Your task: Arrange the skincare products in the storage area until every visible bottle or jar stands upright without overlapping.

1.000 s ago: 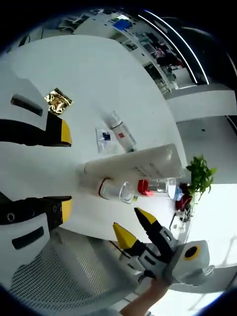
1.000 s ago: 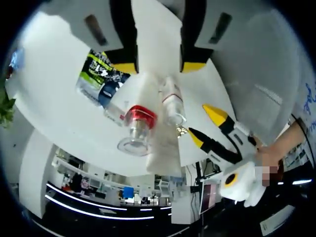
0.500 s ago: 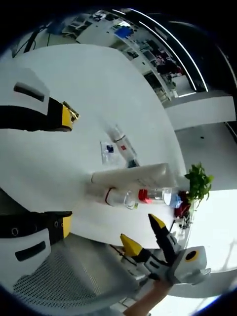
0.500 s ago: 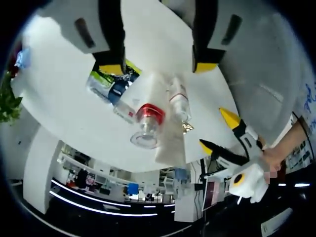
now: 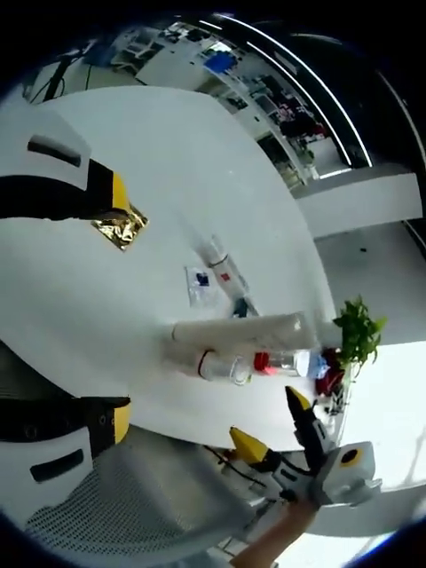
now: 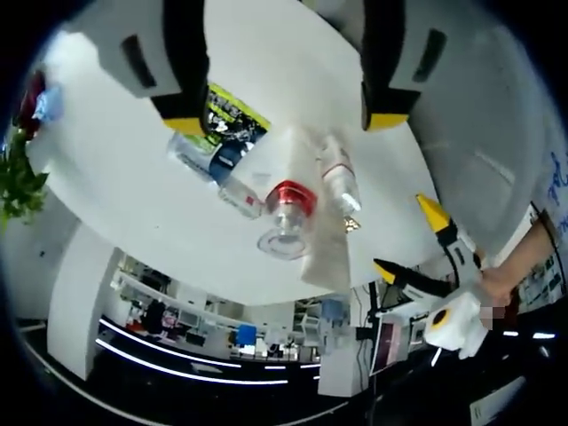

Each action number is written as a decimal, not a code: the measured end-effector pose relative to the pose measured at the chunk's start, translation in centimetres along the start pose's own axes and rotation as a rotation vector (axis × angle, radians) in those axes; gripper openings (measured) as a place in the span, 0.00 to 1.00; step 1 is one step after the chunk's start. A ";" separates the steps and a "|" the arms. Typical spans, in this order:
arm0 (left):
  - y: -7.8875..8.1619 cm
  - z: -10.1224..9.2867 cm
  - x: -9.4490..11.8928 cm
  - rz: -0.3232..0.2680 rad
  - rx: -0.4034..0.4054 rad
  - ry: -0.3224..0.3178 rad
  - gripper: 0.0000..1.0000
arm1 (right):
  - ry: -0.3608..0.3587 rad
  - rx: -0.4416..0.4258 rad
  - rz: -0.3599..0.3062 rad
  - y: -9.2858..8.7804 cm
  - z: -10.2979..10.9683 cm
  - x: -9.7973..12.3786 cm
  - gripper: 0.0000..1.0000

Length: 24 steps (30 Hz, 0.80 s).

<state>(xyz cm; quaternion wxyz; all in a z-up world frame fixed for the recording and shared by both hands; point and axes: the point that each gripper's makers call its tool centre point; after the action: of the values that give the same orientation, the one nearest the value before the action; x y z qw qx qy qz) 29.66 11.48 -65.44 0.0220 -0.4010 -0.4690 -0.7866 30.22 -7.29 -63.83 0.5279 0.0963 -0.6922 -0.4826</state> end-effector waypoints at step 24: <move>-1.5 1.1 -0.4 0.040 0.026 -0.024 0.94 | 0.030 -0.035 0.031 0.2 -2.3 0.3 1.00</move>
<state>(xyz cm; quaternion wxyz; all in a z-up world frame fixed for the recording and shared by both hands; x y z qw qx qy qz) 29.91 13.02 -66.53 0.0372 -0.4196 -0.4711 -0.7750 32.06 -8.68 -63.54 0.5473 0.0835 -0.6771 -0.4848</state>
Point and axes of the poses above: the point that each gripper's makers call its tool centre point, and the gripper's own axes: x roughly backward along the fingers, z roughly to its left, y roughly out of its top, and after that the axes turned 13 degrees about y, right-handed
